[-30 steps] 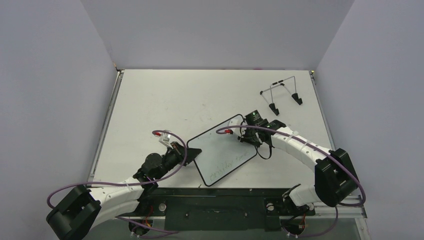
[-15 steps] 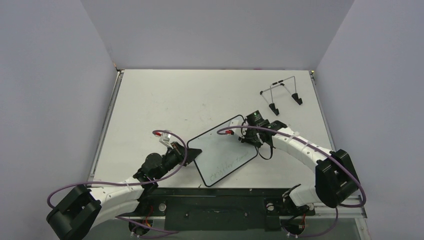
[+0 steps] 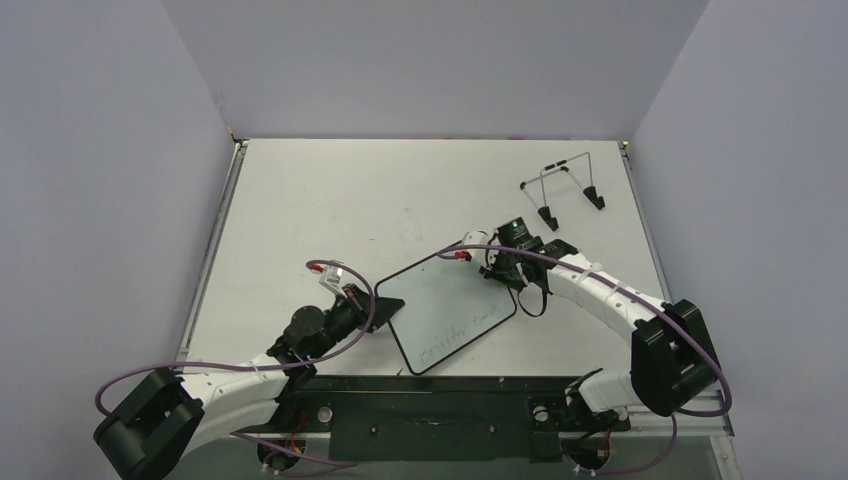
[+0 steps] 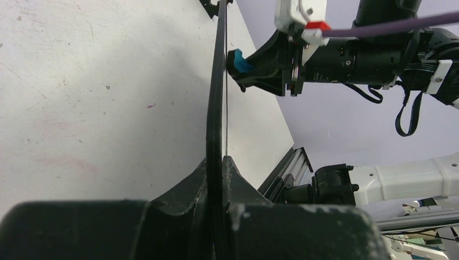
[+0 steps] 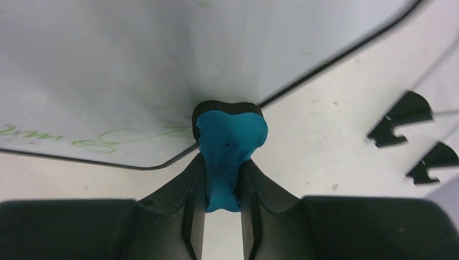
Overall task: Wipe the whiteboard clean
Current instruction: Erase the whiteboard at the center of the board.
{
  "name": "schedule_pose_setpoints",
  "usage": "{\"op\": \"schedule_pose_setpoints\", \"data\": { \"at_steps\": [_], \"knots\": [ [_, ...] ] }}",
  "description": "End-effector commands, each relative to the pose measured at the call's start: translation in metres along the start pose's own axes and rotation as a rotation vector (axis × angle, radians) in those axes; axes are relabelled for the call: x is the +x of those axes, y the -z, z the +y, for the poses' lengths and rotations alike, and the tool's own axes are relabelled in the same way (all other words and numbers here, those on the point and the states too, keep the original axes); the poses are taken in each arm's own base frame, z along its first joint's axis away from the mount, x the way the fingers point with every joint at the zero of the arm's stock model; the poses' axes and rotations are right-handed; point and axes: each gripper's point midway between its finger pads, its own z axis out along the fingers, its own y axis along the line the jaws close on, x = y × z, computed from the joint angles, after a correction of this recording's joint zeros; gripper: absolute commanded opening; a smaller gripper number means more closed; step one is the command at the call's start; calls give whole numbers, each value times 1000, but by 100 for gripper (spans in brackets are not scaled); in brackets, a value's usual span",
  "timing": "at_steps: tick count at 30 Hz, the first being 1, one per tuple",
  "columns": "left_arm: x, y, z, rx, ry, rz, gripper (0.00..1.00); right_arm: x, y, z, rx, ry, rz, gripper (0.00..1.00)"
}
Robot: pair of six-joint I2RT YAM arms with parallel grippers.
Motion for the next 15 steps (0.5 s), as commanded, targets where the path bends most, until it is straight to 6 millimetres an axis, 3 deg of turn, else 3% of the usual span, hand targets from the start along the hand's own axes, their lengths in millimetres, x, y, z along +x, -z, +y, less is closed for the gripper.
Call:
{"op": "schedule_pose_setpoints", "data": {
  "at_steps": [1,3,4,9,11,13,15],
  "knots": [
    [-34,-1,-57,204,-4,-113,0,-4,5,50,-247,204,-15,0],
    [-35,0,-56,200,-8,-113,0,-1,10,73,-348,308,-14,0],
    [-35,1,-54,194,-9,-112,0,-3,10,74,-350,320,-12,0],
    [-39,5,-54,190,-16,-131,0,1,-1,6,-17,75,31,0],
    [-39,5,-51,181,-19,-131,0,7,1,-2,6,30,24,0],
    [-38,5,-50,175,-22,-129,0,6,3,15,-92,73,-1,0],
    [-37,4,-49,172,-24,-123,0,2,4,51,-256,181,-30,0]
  ]
}}
